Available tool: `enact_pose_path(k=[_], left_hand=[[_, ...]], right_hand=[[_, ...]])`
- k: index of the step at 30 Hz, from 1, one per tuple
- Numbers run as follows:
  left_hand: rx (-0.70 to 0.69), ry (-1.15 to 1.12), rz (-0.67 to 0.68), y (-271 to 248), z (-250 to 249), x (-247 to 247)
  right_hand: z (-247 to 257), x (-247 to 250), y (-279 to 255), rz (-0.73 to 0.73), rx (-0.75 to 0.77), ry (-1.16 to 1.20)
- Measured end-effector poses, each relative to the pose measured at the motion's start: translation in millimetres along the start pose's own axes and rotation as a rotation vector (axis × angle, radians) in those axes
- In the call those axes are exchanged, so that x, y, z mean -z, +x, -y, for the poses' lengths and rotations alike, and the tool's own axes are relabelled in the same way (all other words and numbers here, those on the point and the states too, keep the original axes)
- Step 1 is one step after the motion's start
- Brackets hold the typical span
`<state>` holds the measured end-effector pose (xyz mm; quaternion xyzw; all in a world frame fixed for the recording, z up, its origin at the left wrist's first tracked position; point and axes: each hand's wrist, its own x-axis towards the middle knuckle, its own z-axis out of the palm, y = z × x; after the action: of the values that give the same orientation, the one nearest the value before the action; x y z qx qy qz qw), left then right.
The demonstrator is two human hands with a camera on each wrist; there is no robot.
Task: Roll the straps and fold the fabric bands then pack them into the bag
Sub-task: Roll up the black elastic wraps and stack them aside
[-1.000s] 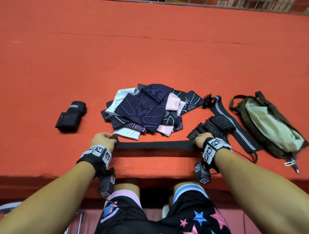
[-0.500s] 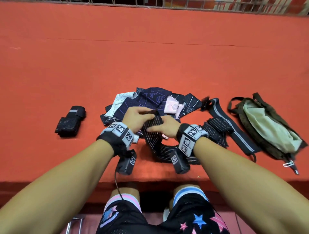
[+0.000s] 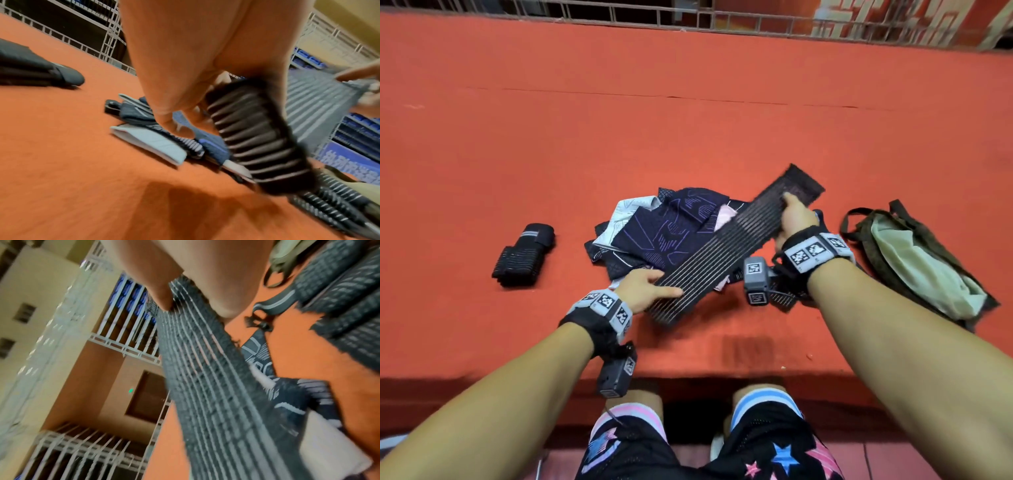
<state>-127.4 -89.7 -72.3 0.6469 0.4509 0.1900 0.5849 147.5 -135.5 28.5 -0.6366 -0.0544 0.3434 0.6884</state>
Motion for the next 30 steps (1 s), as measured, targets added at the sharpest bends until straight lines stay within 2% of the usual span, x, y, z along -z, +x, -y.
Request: enact_pose_path(k=[3,5,7,9,10,12,13,15,18,20,22,24,27,30], left_hand=[[0.091,0.036,-0.024,-2,20,22],[0.134,0.020,-0.105,-2,31,31],[0.164,0.023,-0.228,-2,42,37],[0.193,0.031,-0.337,-4,54,41],[0.209,0.019,-0.382,-6,62,42],[0.232,0.047,-0.430,-6,75,44],[0.248,0.083,-0.432,-7,78,42],[0.284,0.140,-0.438,-9,82,41],[0.338,0.186,-0.468,-9,87,44],[0.343,0.188,-0.495,-10,87,47],[0.339,0.176,-0.497,-12,87,47],[0.326,0.175,-0.475,-14,88,45],[0.325,0.123,-0.522,-13,89,46],[0.325,0.060,-0.545,-11,92,47]], right_hand=[[-32,51,56,-0.174,0.008,-0.420],[-72,87,90,-0.258,-0.054,-0.574],[-98,104,80,-0.248,-0.117,-0.684],[-91,100,14,-0.266,-0.205,-0.753],[-98,100,-2,-0.269,-0.245,-0.759],[-113,106,-16,-0.294,-0.258,-0.752],[-122,110,-17,-0.252,-0.259,-0.733],[-138,110,-6,-0.177,-0.175,-0.709],[-134,97,-3,-0.309,0.031,-0.836],[-123,80,-7,-0.302,0.121,-0.951],[-124,48,-10,-0.111,0.175,-0.922],[-142,12,-16,0.212,0.138,-0.818],[-183,-36,-34,0.593,0.126,-0.843],[-210,-67,-59,0.797,0.133,-0.902]])
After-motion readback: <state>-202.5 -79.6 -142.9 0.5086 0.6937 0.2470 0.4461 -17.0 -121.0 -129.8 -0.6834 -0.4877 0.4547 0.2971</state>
